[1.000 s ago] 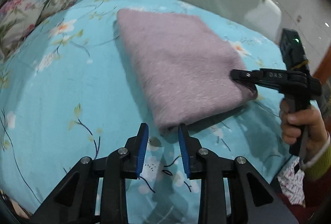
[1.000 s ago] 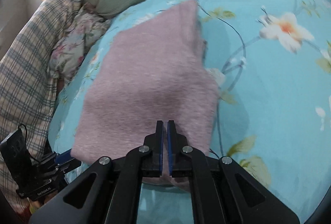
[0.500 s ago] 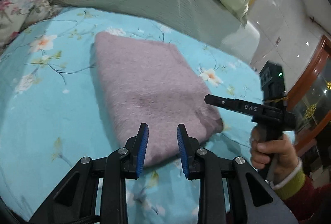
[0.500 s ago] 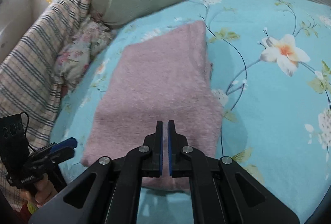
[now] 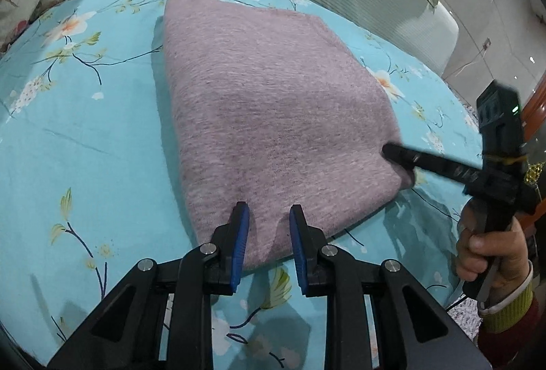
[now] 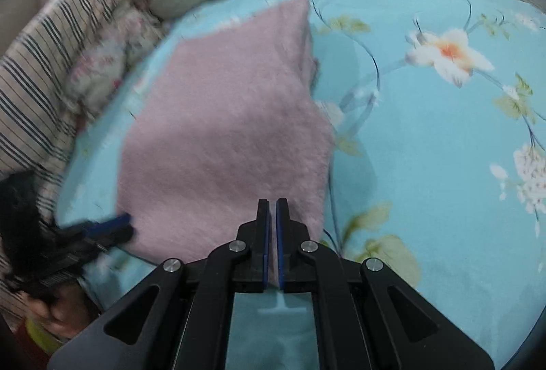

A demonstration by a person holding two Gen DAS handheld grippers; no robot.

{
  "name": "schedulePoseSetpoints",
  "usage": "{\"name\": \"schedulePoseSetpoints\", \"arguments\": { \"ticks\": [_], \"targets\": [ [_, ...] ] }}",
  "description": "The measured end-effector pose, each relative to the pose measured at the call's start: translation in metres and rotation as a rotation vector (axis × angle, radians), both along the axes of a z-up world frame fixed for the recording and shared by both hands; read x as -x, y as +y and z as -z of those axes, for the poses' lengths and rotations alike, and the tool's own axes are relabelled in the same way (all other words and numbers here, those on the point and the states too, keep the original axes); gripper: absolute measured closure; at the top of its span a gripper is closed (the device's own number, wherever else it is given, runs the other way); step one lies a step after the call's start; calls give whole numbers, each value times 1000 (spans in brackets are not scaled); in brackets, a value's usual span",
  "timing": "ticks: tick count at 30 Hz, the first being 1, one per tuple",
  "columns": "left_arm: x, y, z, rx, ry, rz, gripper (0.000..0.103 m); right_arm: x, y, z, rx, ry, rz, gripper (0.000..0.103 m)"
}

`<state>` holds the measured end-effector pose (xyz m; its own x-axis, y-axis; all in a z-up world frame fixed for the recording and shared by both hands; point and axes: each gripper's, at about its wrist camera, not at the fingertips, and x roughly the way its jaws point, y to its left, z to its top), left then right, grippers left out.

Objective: Fold small clothes

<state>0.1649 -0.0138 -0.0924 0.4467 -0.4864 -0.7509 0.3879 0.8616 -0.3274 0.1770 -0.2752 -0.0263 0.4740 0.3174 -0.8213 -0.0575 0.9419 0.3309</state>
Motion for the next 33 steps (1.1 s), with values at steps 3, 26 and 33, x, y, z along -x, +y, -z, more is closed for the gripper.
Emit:
{"name": "schedulePoseSetpoints", "arguments": {
  "ticks": [3,26,33],
  "targets": [
    [1,1,1,1,-1,4,79,-1,-1,-12,-23,1,8,98],
    [-10,13,-6,29,37,2,80,-106,-23,-18,-83,-52,155,79],
    [-3,15,-29,10,-32,-20,80,-48,-15,-72,-72,-190,84,78]
  ]
}}
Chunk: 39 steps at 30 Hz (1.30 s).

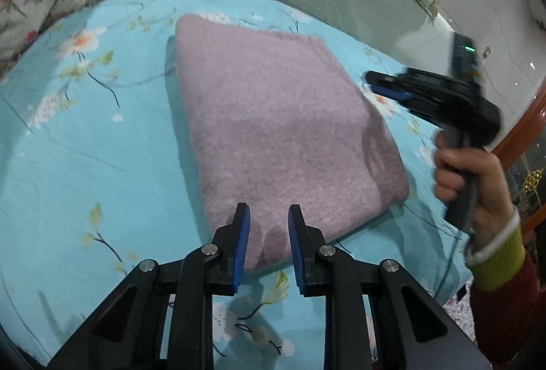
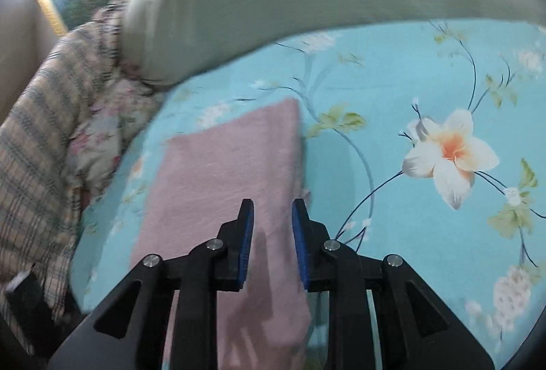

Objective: Fold small clothes

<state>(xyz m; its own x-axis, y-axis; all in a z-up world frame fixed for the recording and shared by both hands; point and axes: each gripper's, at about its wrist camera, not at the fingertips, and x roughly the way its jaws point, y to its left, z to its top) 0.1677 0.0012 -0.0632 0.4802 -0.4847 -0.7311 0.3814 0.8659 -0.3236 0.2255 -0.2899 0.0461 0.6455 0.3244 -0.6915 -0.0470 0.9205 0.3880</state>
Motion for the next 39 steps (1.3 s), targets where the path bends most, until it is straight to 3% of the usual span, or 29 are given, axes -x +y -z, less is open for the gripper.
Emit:
{"name": "schedulePoseSetpoints", "arguments": {
  "ticks": [3,6,10,14,21,24,26,34,36,39],
  "targets": [
    [-3,3,0,2,2,-18,80,29,10,7,13,32,-45,78],
    [-3,1,6,-21,8,-20,80,51,15,33,32,116,-71,78],
    [0,-5,13,-77,3,-24,80,65,11,61,101,187,-41,80],
    [6,-11,16,-133,-16,-26,80,70,5,50,76,169,-21,78],
    [16,-3,9,-130,-17,-56,77,90,9,19,96,91,-34,78],
    [22,2,8,-153,-16,-83,65,97,13,17,91,89,-41,78],
    [26,5,8,-172,-15,-108,50,101,16,17,88,93,-47,78],
    [46,10,2,-264,-59,-163,36,128,24,20,93,105,-72,76],
    [51,10,1,-270,-68,-167,33,133,27,23,101,114,-77,68],
    [58,9,1,-290,-77,-173,32,141,31,27,114,121,-84,66]
  ]
}}
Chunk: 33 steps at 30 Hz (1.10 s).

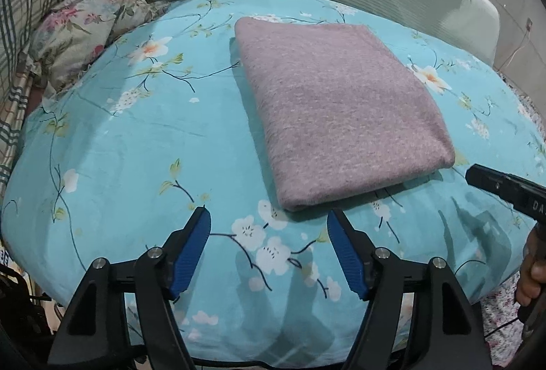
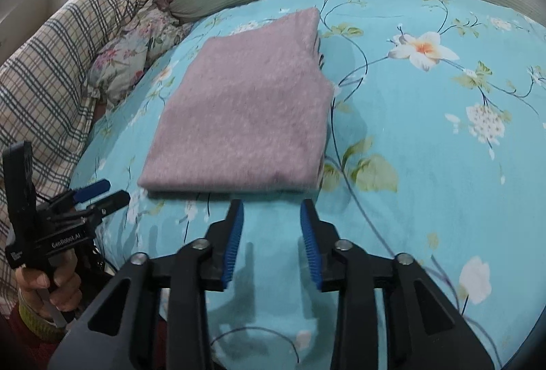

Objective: Fold small clothes

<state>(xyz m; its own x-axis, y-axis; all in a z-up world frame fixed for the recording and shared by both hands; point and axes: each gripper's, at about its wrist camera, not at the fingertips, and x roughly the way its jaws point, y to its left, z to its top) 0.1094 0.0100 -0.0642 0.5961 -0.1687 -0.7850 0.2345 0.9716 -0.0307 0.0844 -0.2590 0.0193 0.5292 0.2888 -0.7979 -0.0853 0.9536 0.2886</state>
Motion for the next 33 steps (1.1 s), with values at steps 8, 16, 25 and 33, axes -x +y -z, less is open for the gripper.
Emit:
{"name": "schedulePoseSetpoints", "arguments": {
  "ticks": [8,16,25,33],
  "targets": [
    [5,4,1,-34,-12,-3,30,7,9,1,21,6,-18,63],
    [7,9,-1,-50,-27,-16,25,0,19,-4,28,-5,-55,53],
    [-17,14,-2,-30,-20,-19,25,-47,8,-12,44,-38,-17,53],
    [-51,12,-19,-34,-44,-49,23,-81,1,-24,39,-51,6,49]
  ]
}}
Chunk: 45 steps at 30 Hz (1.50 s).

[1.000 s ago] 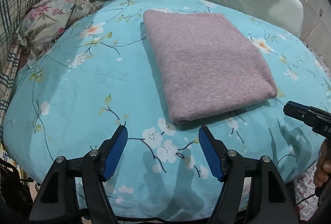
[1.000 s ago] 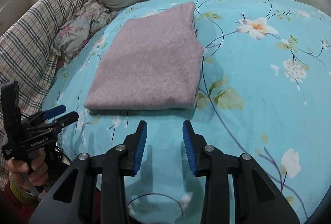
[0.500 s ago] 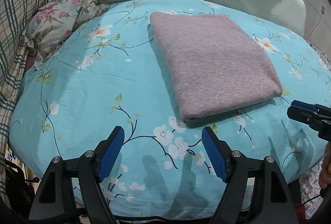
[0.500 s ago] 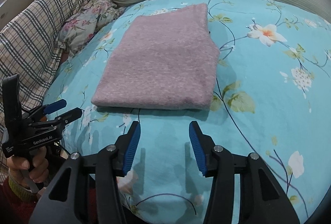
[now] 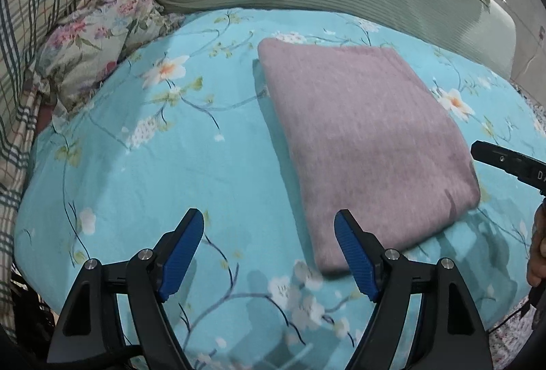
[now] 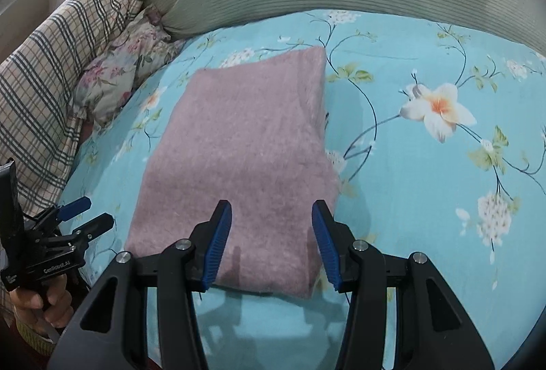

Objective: Fold small clothes

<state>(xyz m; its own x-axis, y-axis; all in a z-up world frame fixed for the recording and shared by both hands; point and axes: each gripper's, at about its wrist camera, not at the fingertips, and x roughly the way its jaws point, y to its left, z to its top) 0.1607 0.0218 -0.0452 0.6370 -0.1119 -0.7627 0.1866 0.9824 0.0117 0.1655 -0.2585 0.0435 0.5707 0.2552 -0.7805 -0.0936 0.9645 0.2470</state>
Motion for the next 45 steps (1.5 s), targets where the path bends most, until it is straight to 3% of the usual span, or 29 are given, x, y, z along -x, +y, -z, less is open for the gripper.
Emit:
{"name": "schedulePoseSetpoints", "arguments": {
  "ticks": [6,9,16,19,23,31,35,45],
  "targets": [
    [1,-2,-6,-38,6,-23,22,16,9,-5,6,6,-40,24],
    [8,-4,-7,-67,14,-30,22,31,12,-7,9,3,-50,19],
    [36,-8,-14,-120,-65,-46,22,63,18,-11,24,-3,-73,17],
    [45,-8,-16,-96,-74,-33,22,76,19,-12,31,-2,-74,16],
    [61,-10,-15,-99,-24,-9,21,95,21,-11,49,-1,-84,14],
    [89,-15,-3,-144,-14,2,13,123,27,1,78,30,-120,12],
    [94,-18,0,-151,13,15,13,126,29,-7,100,14,-136,12],
    [94,-21,-31,-184,-80,23,10,111,36,-40,158,-77,-153,5]
  ]
}}
